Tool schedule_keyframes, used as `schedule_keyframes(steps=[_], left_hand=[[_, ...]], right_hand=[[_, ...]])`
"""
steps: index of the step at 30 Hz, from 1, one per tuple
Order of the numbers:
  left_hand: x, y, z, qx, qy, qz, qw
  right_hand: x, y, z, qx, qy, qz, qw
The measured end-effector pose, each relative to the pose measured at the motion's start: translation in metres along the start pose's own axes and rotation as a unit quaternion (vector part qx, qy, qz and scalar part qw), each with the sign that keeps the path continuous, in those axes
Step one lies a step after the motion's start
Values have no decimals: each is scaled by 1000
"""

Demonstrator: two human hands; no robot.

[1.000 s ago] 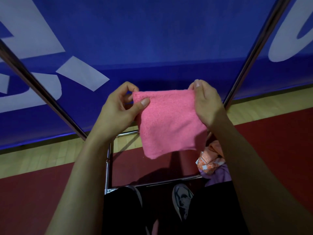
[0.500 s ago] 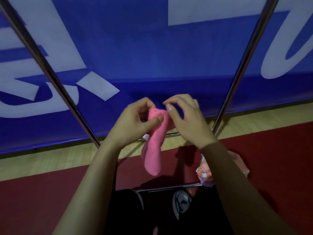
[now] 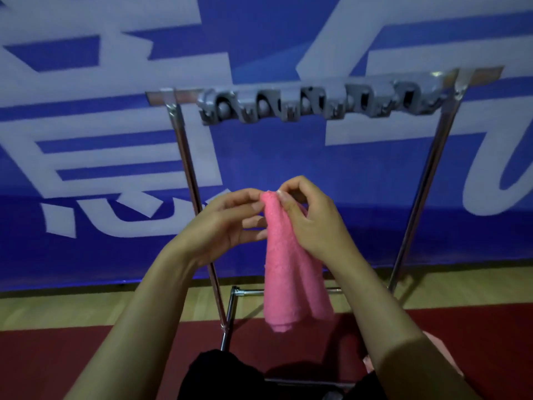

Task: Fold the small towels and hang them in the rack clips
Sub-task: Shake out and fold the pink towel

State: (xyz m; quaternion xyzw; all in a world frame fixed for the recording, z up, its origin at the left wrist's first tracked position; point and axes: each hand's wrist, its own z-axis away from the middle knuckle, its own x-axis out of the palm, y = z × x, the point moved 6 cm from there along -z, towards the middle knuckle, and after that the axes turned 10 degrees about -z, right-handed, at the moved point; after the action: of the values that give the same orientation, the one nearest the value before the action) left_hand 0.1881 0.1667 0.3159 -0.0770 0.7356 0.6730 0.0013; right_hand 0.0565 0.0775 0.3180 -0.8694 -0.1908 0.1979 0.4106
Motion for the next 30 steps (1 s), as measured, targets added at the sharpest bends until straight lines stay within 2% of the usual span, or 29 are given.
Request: schedule_keyframes(steps=[4,8,12,17,20,23,26,28,30], left_hand=[[-22,21,10,51,43,-34,997],[-46,47,12,72,93,-118,986],[-70,70,13,75,100,-170,977],[-89,87,6,81,79,-194,974],[-96,98,0,85,87,-212,970],[-108,110,-11,92,123,-275,949],[-123,117,-25,97,158,-309,933],[-135,120,-33,101,181,-314,926],[-142,122,-41,114,212,-304,922]], right_hand=[[19,-31,-19,-20,-1,19,1000],[42,-49,-33,15,-42,0,999],[51,-55,-50,20,-63,-27,997],[68,-56,-76,29,-174,-36,984],[77,-56,-95,57,-196,-82,976],[87,-48,-112,141,-173,-116,968],[93,-49,-122,154,-143,-113,971],[97,-47,-130,144,-118,-170,968],[104,-44,-134,175,-91,-278,940]])
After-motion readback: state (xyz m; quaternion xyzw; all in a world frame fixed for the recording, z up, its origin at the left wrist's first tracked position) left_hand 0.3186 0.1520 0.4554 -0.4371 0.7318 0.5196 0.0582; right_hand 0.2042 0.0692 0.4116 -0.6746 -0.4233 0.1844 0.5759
